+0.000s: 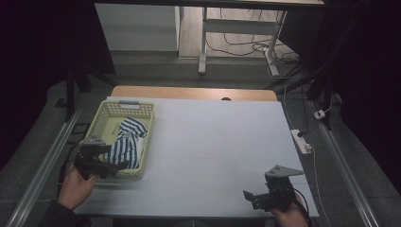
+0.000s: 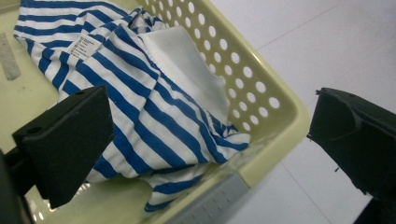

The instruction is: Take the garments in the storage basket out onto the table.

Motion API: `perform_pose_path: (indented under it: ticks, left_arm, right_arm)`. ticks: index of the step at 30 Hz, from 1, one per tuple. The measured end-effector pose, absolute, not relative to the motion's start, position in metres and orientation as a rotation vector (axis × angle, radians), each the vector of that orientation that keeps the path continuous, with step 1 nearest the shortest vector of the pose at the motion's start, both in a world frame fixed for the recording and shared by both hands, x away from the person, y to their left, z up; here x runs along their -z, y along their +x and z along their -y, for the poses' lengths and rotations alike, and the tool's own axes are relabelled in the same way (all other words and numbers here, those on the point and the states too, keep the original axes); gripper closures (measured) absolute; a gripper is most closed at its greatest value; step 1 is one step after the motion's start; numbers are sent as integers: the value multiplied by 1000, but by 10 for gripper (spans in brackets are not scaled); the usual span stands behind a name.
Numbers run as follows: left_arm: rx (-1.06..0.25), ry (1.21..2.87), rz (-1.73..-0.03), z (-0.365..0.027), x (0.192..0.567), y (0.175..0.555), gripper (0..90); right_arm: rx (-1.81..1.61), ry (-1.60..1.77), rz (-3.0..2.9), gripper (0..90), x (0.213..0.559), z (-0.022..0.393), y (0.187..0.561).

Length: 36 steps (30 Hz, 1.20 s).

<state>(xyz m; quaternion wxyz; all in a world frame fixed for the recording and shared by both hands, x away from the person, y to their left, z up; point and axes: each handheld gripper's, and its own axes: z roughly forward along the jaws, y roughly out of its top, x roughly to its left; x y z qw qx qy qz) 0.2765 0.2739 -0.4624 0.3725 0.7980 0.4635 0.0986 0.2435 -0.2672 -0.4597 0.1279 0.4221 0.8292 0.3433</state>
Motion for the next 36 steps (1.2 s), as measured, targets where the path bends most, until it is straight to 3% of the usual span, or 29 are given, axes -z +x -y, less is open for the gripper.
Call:
perform_pose_path:
  ticks: [36]
  left_arm:
    - [-264,2117,-1218,-280,467,357,1]
  right_arm:
    - [-988,1231,-2428,0,460,267,245]
